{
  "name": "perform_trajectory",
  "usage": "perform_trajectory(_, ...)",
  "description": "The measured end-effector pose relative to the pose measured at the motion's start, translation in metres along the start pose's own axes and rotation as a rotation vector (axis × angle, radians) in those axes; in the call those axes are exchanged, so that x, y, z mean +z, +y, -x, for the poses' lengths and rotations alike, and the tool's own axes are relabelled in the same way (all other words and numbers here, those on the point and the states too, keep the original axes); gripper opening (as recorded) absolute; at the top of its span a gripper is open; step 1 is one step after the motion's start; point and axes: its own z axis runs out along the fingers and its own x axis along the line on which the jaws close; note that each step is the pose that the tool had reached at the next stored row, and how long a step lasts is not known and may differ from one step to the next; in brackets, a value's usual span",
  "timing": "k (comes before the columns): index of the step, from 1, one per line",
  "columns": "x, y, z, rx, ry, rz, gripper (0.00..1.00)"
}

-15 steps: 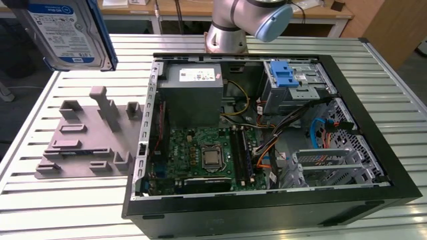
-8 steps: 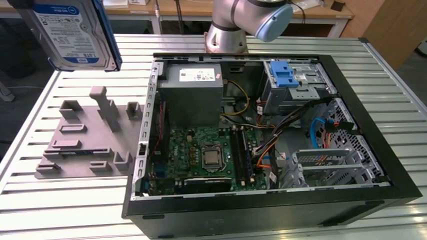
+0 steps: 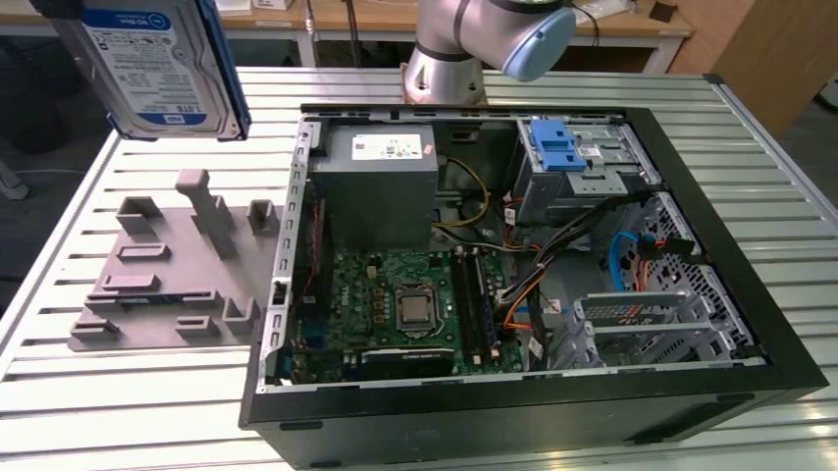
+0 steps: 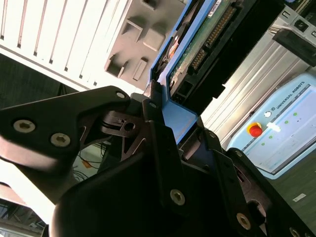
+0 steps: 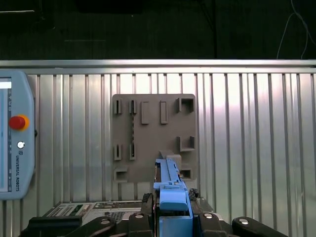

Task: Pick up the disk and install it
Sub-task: 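Pick up the disk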

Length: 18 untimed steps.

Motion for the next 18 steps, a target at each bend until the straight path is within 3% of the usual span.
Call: perform_trajectory(18, -0.0009, -0.0260, -0.0010, 0.000, 0.0000, 0.0001, 0.36)
